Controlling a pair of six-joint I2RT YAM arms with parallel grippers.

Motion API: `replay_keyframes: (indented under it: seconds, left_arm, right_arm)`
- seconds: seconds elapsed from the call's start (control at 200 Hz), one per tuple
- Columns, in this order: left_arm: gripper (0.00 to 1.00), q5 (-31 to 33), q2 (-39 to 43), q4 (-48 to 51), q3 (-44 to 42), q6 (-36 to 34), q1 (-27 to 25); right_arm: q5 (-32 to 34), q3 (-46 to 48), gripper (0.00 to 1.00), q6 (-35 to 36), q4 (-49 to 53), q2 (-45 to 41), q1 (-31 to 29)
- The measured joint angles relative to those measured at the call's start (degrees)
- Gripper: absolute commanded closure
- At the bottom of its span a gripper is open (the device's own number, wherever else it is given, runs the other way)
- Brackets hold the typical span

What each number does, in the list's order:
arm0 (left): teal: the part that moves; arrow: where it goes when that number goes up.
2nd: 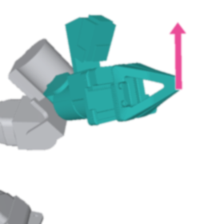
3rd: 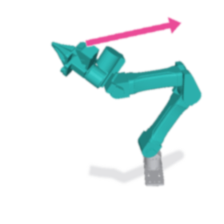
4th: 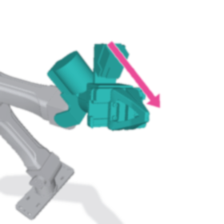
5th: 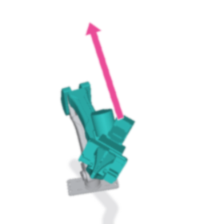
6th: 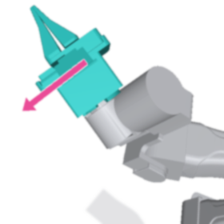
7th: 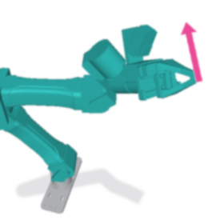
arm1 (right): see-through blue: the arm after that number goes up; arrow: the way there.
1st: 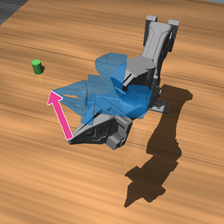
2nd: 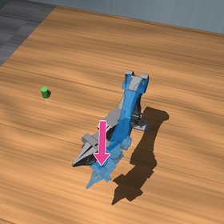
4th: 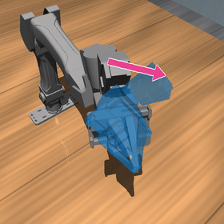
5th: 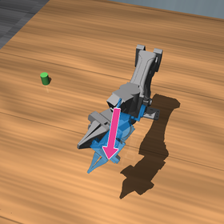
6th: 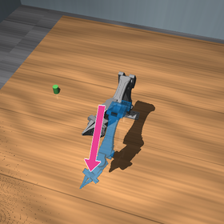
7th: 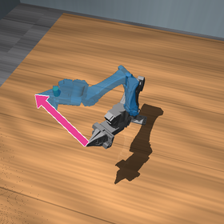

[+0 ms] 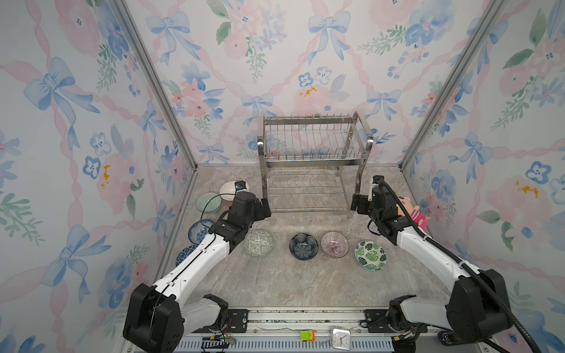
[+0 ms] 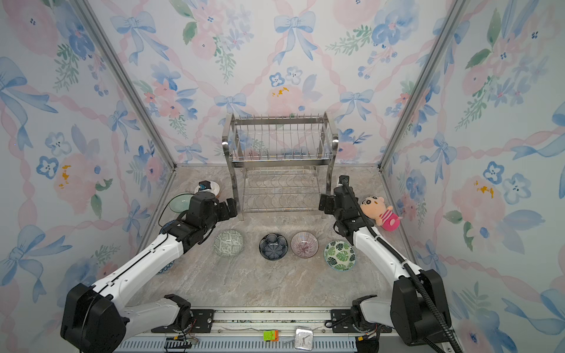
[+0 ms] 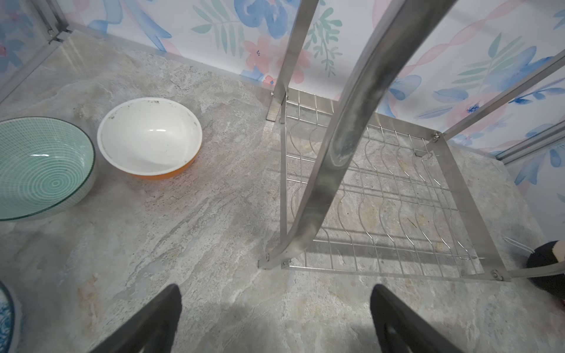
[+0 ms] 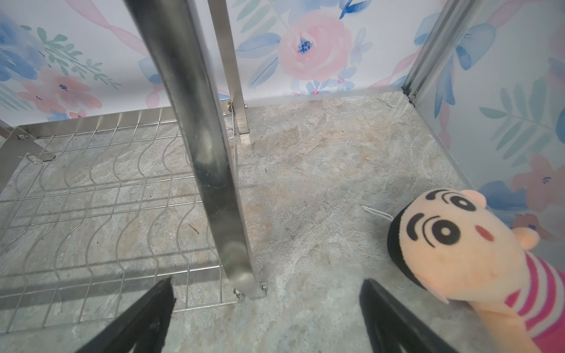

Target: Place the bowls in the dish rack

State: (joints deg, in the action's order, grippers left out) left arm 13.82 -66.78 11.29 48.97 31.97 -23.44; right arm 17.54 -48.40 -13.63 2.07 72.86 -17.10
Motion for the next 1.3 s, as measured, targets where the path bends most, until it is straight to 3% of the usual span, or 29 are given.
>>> replay_keyframes:
  seconds: [0.135, 0.33, 0.655, 0.875, 1.005, 1.105, 1.3]
  left_arm:
    - [0.02, -0.94, 2.75, 4.07, -0.07, 0.04, 2.25]
    - [0.02, -3.65, 5.53, 8.96, -0.85, 0.24, 5.14]
    - [0.02, -17.33, 4.35, 12.22, -6.47, 1.6, 12.59]
    - [0.02, -21.55, 4.2, 13.73, -11.67, 3.32, 13.16]
    - [0.16, -21.84, 3.91, 13.57, -12.39, 5.25, 13.35]
    - [0.32, -21.35, 3.87, 11.98, -14.38, 7.23, 13.35]
    - [0.45, -20.13, 3.82, 11.06, -17.31, 8.85, 13.4]
  right_arm:
    - [0.92, 3.43, 0.04, -2.05, 0.74, -4.59, -0.24]
    - [-3.54, 6.54, 0.03, -2.29, 0.39, -8.68, -0.59]
    - [-2.47, -0.13, 0.03, -1.31, 2.64, -0.2, -14.1]
    - [0.44, -3.67, 0.03, -0.79, 4.02, 6.49, -20.65]
    - [1.36, -5.29, 0.03, -0.79, 4.22, 9.25, -22.58]
    - [1.86, -5.53, 0.03, -0.87, 4.24, 9.92, -23.21]
    - [2.36, -5.6, 0.03, -0.96, 4.26, 10.01, -23.26]
